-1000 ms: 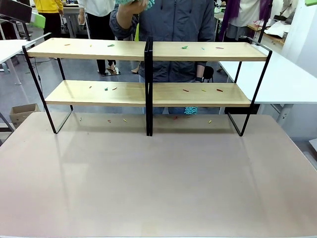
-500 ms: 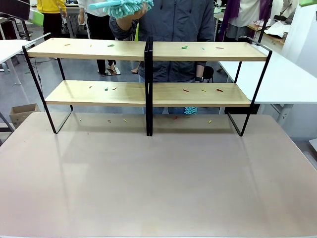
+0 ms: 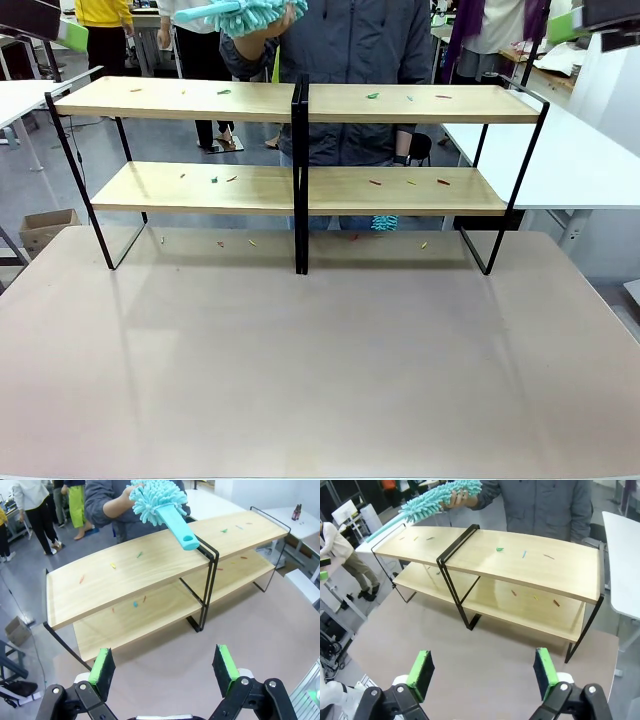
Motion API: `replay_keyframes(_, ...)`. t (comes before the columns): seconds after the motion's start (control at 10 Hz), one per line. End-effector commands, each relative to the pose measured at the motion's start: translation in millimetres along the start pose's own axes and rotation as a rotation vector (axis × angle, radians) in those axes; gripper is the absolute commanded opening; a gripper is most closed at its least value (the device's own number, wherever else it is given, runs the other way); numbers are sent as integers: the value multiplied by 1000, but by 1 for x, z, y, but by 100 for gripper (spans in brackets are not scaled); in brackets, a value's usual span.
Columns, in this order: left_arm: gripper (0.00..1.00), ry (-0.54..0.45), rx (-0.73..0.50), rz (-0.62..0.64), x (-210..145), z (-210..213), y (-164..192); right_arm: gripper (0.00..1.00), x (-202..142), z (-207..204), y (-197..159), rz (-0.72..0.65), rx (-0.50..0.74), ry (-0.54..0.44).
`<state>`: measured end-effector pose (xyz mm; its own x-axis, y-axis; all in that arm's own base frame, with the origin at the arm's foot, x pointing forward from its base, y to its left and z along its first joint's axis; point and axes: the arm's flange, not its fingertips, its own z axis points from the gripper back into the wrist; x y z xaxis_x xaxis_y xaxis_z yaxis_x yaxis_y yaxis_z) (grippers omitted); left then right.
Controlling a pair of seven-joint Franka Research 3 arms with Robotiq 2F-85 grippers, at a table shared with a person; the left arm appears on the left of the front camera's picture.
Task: Clean the shelves.
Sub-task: Pick up the Duster when the human hands it over.
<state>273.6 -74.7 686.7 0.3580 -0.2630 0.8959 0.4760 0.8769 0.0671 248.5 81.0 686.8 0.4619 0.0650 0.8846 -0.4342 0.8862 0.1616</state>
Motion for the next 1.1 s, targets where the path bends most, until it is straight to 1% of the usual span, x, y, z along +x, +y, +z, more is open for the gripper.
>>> replay_keyframes(0.0, 100, -7, 3, 0, 0, 0, 1, 100, -1, -14, 14, 19, -40, -7)
replay_keyframes(0.2, 100, -7, 3, 0, 0, 0, 1, 100, -7, -32, 31, 35, -68, 14)
replay_keyframes(0.4, 100, -7, 3, 0, 0, 0, 1, 100, -21, -40, 50, 23, -115, 59)
replay_keyframes(0.7, 100, -7, 3, 0, 0, 0, 1, 100, -34, -39, 62, 3, -182, 71)
replay_keyframes(1.0, 100, -7, 3, 0, 0, 0, 1, 100, -41, -34, 69, 10, -170, 52)
